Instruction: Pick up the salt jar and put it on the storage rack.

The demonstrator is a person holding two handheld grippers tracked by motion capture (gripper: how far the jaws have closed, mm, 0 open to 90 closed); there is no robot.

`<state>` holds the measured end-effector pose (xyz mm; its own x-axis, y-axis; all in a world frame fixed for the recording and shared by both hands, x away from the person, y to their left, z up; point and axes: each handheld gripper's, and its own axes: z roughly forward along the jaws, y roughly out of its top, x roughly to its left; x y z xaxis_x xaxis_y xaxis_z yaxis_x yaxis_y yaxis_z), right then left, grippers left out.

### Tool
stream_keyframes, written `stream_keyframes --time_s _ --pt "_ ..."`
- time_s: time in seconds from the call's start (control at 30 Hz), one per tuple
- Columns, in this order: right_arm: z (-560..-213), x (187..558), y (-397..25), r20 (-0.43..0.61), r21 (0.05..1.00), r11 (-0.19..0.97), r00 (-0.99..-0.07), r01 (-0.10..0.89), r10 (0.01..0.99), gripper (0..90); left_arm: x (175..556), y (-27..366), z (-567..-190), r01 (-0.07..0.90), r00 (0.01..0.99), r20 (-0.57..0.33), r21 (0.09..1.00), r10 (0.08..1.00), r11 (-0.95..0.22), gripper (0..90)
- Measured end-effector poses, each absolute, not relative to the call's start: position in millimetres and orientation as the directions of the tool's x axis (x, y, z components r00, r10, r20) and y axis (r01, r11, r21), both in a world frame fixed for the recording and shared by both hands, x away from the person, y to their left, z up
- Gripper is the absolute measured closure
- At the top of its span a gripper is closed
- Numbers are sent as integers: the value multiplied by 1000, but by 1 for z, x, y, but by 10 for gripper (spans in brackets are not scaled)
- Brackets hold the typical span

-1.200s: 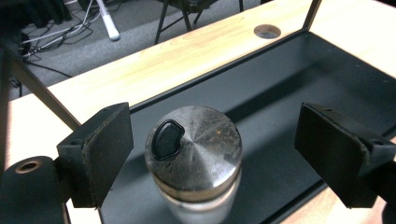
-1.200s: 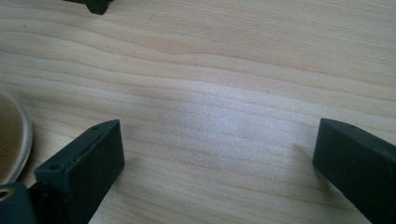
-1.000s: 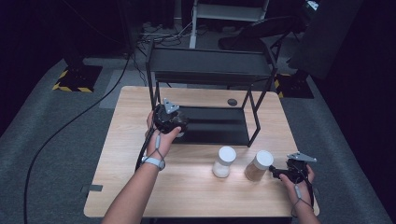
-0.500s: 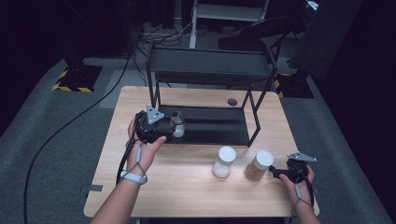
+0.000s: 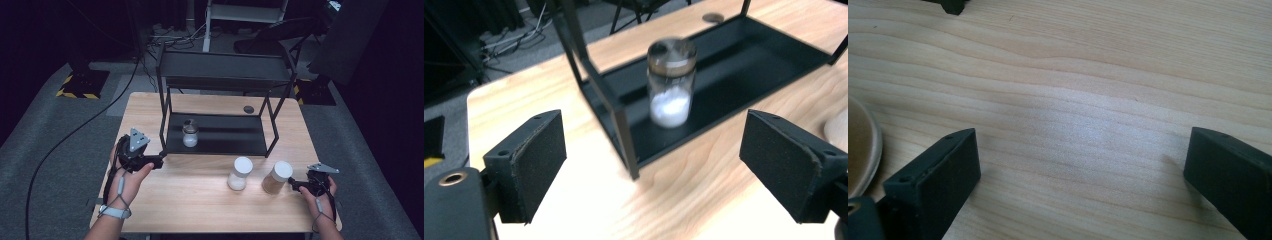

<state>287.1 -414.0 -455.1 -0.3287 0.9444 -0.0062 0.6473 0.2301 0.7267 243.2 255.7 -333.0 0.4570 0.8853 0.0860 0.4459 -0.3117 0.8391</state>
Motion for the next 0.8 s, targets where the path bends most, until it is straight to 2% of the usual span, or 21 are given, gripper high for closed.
stream_keyframes --time_s 0.33,0.8 --pt "-455 287 -414 -5 727 229 -328 647 945 15 229 286 -362 493 456 63 812 888 -311 104" --pt "-455 287 -414 -5 727 229 -328 647 945 15 218 306 -396 534 446 47 787 894 -308 98"
